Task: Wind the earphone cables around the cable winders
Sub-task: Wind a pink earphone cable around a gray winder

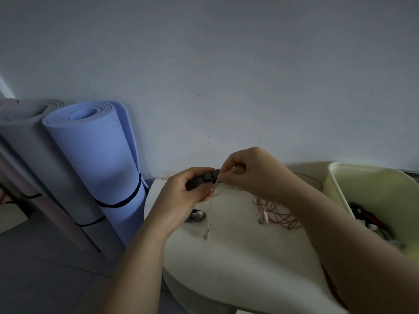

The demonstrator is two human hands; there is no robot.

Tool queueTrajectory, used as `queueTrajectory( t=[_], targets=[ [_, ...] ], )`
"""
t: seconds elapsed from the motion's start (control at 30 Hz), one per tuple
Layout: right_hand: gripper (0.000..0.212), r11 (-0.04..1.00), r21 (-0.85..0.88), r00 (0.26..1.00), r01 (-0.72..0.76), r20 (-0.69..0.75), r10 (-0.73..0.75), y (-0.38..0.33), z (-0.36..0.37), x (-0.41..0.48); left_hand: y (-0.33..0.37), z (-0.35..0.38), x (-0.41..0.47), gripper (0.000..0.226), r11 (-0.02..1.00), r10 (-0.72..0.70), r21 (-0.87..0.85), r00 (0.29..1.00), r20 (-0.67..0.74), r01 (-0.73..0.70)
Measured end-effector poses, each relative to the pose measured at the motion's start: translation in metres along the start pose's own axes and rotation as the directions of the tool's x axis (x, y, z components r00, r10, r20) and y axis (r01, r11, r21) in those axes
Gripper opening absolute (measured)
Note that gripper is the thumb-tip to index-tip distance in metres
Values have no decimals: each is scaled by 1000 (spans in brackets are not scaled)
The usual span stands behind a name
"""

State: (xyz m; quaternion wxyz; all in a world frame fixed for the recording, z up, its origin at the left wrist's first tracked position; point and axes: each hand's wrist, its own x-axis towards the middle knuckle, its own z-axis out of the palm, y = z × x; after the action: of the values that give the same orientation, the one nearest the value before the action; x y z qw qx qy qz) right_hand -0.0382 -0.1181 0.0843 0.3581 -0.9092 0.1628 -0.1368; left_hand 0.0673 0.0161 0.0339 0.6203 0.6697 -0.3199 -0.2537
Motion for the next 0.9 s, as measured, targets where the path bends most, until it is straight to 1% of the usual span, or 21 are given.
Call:
queueTrajectory(
  t=[0.13, 0.33, 0.43, 0.57, 0.63, 0.77, 0.9],
  targets=[
    [11, 1000, -28, 1000, 15, -4, -15, 2, 0, -1, -2, 1, 0, 29, 998, 5, 60, 999, 39, -7],
    [8, 998, -42, 999, 44, -11, -45, 0, 0, -1, 1, 1, -2, 32, 995, 6, 104, 999, 54, -12],
    [7, 997, -35, 997, 72, -1, -72, -3, 1, 1, 0, 1, -1, 29, 990, 13, 140, 999, 51, -20],
    [13, 997, -35, 998, 66, -18, -67, -5, 7, 5, -1, 2, -1, 24, 977, 26, 209, 998, 54, -37],
    [15, 998, -30, 997, 60, -38, -61, -5, 8, 7, -1, 2, -1, 28, 971, 31, 233, 998, 62, -45],
    [15, 997, -54, 998, 56, -29, -57, -6, 6, 7, 2, 0, -4, 40, 957, 23, 285, 996, 89, -47],
    [18, 997, -64, 998, 49, -28, -50, -6, 6, 7, 4, -2, -4, 42, 958, -23, 288, 996, 81, -1]
  ],
)
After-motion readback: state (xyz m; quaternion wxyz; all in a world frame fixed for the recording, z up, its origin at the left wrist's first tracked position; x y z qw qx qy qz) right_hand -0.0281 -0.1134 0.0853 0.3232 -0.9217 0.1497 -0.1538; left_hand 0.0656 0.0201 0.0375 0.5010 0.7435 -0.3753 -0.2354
